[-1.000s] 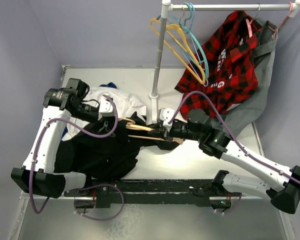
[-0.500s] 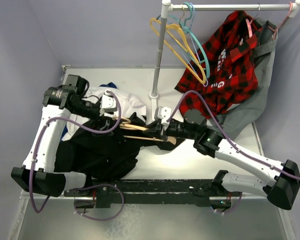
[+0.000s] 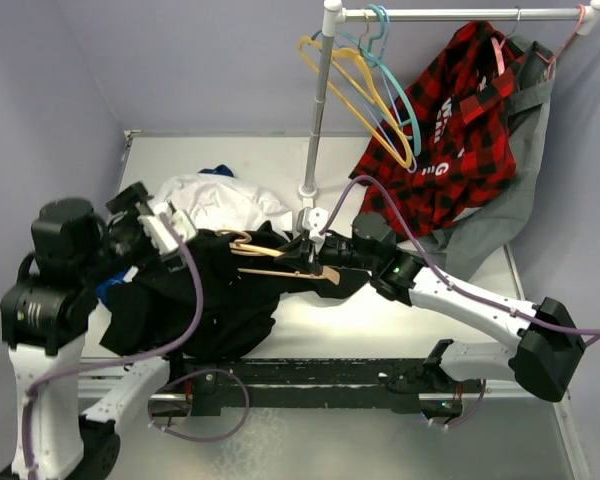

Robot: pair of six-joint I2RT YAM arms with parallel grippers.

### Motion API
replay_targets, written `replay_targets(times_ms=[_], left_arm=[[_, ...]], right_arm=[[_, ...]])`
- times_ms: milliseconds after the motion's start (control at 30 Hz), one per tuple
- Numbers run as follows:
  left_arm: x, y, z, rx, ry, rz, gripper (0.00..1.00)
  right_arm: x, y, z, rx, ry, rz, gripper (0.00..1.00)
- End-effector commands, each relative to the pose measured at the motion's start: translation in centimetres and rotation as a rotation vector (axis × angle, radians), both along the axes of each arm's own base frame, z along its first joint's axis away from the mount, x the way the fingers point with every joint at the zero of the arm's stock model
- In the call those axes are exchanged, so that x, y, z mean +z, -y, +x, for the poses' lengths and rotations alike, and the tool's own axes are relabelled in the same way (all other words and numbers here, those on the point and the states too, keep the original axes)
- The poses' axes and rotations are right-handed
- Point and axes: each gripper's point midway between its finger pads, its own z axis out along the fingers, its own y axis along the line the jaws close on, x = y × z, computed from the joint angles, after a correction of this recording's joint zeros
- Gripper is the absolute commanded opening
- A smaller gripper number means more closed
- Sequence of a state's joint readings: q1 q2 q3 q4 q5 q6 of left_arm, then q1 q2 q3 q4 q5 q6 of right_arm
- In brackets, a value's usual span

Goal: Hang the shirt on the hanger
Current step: Hang the shirt on the hanger.

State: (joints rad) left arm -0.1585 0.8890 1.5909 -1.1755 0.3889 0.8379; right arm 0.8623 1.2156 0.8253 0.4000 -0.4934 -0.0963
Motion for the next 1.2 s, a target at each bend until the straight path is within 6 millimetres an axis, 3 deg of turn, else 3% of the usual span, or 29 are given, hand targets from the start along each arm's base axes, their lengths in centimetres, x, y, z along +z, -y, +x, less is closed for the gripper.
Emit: replay_targets(times_ms=[0,133,233,567,667,767,900,1167], left_arm=[[-5.2,-3.6,-1.3,0.18,-0.044,0.081,0.99],[-12.1,-4.8,-2.6,0.175,-0.121,0.186,0.99],[-14.2,-5.2,-2.1,0.19,-0.131,0.212,0.99],[-15.7,-5.0,3.9,0.191,-0.184,0.129,1.0],[-16.2,-8.1,5.6,0.217,-0.25,0.001,0.96],[-16.1,-9.9,5.7,0.153,-0.334,-0.157,0.9],[-16.9,-9.9,4.7,0.032,-0.462,-0.269,0.83],[-17.9,-8.6,3.6,-0.067,-0.495,-0.305,0.89]], right_arm=[[4.4,-0.7,0.7,0.022,0.081,0.123,0.0],[4.4,-0.7,1.7,0.025,0.074,0.114,0.0],[4.3,-0.7,2.0,0.03,0.079,0.111,0.0],[4.4,0.0,2.7,0.037,0.087,0.113,0.0],[4.7,0.1,2.7,0.057,0.077,0.127,0.0],[4.8,-0.1,2.8,0.081,0.059,0.142,0.0],[5.3,-0.5,2.6,0.124,0.031,0.189,0.0],[5.5,-2.3,3.5,0.166,-0.006,0.238,0.0]])
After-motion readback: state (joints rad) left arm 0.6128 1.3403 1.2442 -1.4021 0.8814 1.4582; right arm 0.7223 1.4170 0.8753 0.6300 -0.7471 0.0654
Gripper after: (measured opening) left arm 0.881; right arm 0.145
